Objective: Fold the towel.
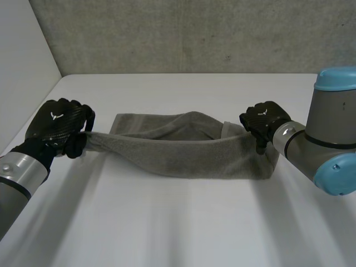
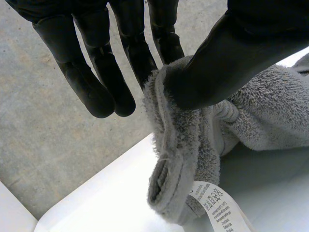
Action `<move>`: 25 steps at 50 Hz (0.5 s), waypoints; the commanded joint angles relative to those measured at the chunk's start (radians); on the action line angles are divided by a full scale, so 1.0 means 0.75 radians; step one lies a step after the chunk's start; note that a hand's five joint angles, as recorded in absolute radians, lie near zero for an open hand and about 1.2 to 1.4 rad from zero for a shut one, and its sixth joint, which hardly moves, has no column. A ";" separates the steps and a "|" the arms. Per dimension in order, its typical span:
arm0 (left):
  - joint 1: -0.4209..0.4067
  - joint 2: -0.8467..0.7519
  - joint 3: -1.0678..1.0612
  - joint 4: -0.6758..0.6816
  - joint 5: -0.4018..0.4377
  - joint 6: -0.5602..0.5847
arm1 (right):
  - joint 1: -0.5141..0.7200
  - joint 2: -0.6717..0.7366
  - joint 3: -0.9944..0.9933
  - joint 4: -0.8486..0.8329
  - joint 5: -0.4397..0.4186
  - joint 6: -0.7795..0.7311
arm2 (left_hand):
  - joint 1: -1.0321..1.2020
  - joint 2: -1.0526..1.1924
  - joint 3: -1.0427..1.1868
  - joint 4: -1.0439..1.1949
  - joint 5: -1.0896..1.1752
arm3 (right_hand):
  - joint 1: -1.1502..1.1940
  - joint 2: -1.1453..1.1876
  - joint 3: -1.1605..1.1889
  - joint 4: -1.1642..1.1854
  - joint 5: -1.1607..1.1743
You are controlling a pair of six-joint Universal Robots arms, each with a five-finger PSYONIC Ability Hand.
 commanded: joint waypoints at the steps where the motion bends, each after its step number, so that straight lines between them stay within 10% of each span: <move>1: 0.003 -0.004 -0.006 0.000 0.000 0.000 | 0.000 0.018 0.024 0.006 0.001 0.002 | -0.070 -0.146 -0.207 -0.162 -0.347 | 0.081 0.098 0.087 0.082 0.074; 14: 0.005 -0.006 -0.006 0.002 0.000 -0.002 | 0.000 0.037 0.048 0.006 -0.007 0.002 | -0.070 -0.146 -0.207 -0.162 -0.347 | 0.442 0.458 0.448 0.443 0.434; 25: 0.008 -0.012 -0.006 0.004 0.000 -0.002 | -0.002 0.035 0.042 -0.055 -0.005 0.007 | -0.070 -0.146 -0.207 -0.162 -0.347 | -0.157 -0.140 -0.151 -0.156 -0.165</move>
